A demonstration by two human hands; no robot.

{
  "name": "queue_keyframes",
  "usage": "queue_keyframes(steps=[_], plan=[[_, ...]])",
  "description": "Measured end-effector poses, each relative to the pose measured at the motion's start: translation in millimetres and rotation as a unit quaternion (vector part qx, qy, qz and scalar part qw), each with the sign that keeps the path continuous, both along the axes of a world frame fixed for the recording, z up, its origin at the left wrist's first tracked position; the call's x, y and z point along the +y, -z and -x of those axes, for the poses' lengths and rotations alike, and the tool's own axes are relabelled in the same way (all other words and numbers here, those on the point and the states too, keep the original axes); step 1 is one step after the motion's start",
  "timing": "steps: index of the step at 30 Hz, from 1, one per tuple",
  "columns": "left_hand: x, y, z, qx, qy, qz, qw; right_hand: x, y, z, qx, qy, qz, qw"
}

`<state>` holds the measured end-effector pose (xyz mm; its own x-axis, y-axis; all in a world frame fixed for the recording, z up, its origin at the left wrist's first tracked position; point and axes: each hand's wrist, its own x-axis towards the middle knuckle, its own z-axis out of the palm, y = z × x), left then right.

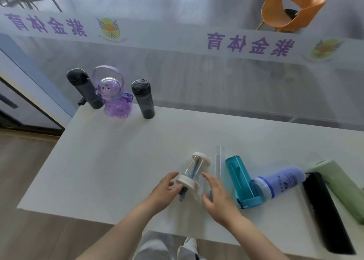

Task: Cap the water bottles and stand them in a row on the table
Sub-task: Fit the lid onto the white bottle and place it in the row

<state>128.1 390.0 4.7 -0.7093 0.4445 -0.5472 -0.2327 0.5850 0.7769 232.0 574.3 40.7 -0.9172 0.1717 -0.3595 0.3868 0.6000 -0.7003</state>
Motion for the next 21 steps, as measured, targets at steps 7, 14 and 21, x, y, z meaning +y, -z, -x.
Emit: queue_keyframes(steps=[7,14,21], plan=[[10.7,1.2,-23.1,-0.027,-0.039,-0.024,0.999,-16.5,9.6,-9.3,-0.034,-0.002,0.042,0.999],[11.3,-1.6,-27.6,-0.021,-0.045,-0.032,0.998,-25.8,22.1,-8.2,-0.044,0.045,0.06,0.996],[-0.7,-2.7,-27.3,0.021,-0.034,-0.021,0.999,-22.4,16.7,-10.0,-0.012,0.072,0.069,0.995]])
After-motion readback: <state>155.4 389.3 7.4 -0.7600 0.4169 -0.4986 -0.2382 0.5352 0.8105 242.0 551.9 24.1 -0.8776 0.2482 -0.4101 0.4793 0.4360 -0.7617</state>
